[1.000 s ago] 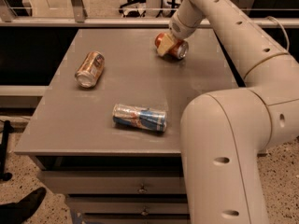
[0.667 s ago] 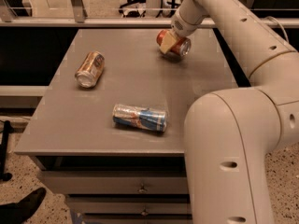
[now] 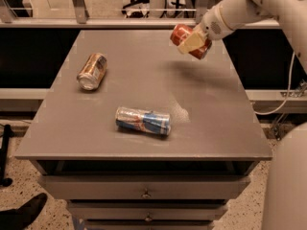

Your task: Pick coke can

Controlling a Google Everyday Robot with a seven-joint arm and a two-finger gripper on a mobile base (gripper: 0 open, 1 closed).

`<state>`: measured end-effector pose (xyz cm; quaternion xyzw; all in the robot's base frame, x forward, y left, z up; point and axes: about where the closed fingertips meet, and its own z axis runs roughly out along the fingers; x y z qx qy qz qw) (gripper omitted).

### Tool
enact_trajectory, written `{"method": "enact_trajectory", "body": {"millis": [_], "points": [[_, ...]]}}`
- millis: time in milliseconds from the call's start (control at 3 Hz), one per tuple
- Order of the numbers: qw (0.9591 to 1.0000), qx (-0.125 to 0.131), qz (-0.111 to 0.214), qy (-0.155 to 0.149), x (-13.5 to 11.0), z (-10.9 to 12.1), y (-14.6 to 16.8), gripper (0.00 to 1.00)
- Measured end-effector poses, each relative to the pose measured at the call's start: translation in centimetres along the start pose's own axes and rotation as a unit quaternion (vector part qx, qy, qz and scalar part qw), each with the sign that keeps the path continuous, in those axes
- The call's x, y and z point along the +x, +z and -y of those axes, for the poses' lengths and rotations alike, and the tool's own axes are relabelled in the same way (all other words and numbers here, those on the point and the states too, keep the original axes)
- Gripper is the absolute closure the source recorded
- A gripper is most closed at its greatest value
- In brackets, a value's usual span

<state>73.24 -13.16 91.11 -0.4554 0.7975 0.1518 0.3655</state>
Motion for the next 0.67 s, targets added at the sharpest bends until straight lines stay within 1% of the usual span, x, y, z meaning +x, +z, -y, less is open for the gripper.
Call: {"method": "enact_trajectory", "body": {"millis": [333, 667], "points": [[0.9934, -0.065, 0.093, -0.016, 0.11, -3.40, -3.75, 1.00], [0.9898, -0.079, 0.118, -0.015, -0.52, -4.23, -4.44, 1.00]]}}
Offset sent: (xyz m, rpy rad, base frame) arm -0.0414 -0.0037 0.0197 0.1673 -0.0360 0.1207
